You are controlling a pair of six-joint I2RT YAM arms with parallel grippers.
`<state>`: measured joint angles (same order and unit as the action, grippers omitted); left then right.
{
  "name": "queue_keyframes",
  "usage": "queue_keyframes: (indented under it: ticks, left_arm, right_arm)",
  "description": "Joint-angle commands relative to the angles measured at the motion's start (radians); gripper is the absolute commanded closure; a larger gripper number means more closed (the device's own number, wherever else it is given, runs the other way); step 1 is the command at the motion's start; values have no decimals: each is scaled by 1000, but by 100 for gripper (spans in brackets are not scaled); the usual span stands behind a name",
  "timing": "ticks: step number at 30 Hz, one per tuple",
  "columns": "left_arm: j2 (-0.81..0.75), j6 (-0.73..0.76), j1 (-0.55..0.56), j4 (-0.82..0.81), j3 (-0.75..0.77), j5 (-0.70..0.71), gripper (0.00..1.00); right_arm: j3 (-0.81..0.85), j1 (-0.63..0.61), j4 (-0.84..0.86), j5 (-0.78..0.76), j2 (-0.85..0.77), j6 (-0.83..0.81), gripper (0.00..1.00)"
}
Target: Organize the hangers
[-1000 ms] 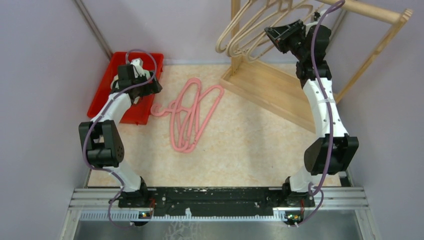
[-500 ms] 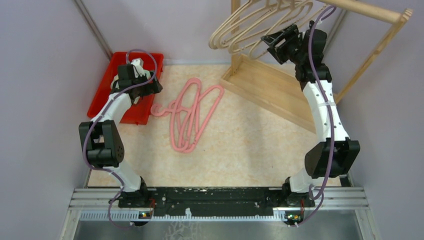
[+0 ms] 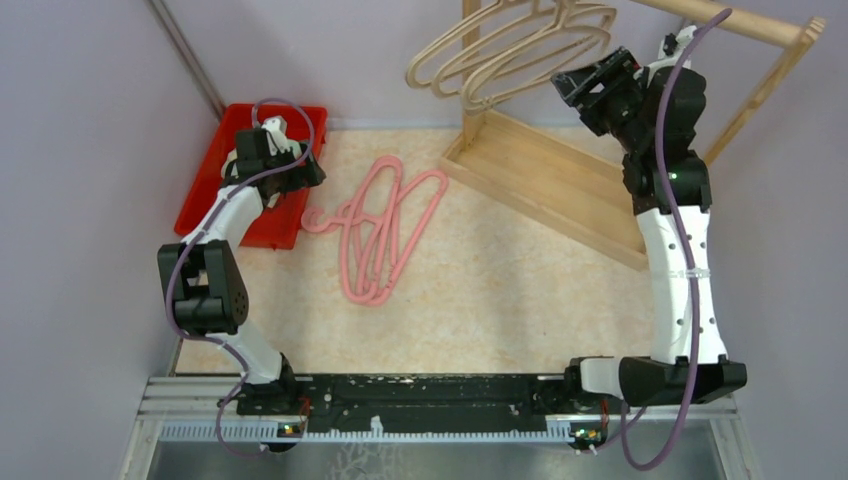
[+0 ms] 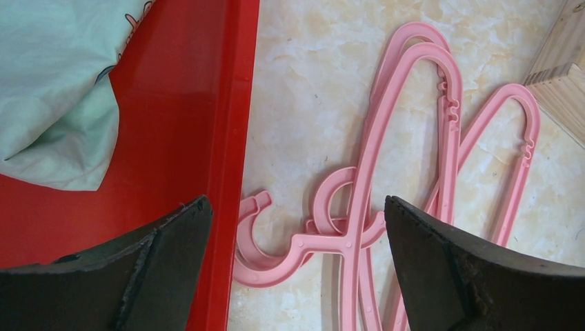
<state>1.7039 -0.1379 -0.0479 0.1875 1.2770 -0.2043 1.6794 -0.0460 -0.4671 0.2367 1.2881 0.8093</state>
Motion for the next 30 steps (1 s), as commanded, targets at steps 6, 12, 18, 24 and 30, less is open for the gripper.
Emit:
queue_keyframes:
  ticks: [6, 12, 18, 24, 30]
  left_arm:
    - [-10, -22, -4, -25, 21, -42, 0]
    - [4, -30, -4, -37, 24, -49, 0]
    - [35, -38, -4, -57, 38, -53, 0]
    - [65, -40, -4, -79, 49, -51, 0]
    - [82, -35, -4, -94, 63, -51, 0]
  right_arm:
    - [199, -8, -110, -290, 93, -218, 87]
    - [316, -9, -79, -386, 224, -286, 100]
    - [493, -29, -50, -463, 371, -365, 100]
    - [615, -53, -58, -525, 487, -442, 100]
    - [596, -116, 60, -638, 517, -561, 100]
